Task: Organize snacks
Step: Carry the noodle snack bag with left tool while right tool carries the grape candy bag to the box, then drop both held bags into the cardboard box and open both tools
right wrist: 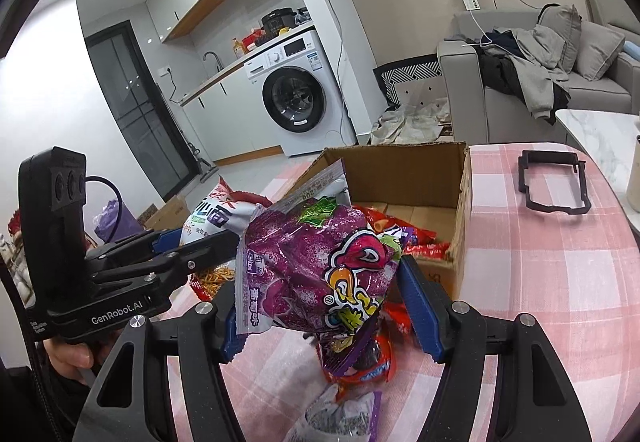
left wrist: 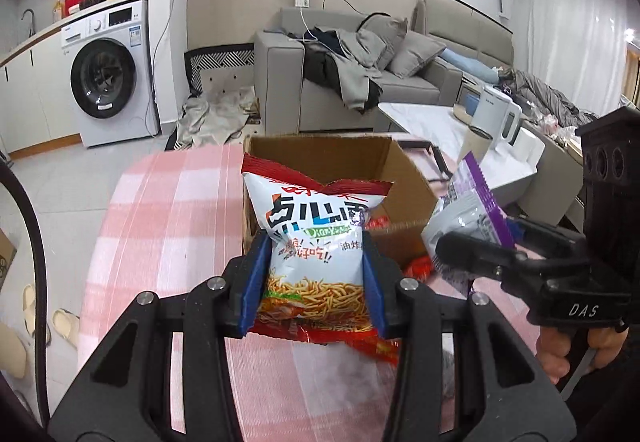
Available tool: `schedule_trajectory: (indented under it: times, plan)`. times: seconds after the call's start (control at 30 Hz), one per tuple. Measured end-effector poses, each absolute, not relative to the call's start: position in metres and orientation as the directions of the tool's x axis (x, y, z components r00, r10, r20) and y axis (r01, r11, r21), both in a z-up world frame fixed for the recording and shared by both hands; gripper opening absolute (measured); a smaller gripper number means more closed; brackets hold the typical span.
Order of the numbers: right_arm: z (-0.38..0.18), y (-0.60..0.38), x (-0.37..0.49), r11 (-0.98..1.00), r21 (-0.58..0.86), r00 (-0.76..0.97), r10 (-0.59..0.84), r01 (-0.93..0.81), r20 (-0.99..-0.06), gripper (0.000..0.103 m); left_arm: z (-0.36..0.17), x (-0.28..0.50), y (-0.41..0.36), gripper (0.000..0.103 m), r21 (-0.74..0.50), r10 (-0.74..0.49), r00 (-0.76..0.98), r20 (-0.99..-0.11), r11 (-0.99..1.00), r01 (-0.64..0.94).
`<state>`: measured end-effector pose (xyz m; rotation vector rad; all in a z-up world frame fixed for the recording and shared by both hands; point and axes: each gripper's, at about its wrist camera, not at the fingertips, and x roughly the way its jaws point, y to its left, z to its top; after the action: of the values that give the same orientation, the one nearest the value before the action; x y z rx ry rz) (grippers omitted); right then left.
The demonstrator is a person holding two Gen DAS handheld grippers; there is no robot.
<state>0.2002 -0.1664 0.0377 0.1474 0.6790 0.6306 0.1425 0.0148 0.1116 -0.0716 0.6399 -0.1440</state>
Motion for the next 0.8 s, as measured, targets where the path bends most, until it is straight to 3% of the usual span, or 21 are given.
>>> schedule_trajectory:
  times: [0.8]
  plan:
    - [0.031, -0.165, 0.277, 0.833, 0.380, 0.645, 0.553, -0.403, -0.528, 0.068, 0.088, 0.260, 0.008, 0.040, -0.126, -0.141, 0.789, -0.598, 0.989, 0.081]
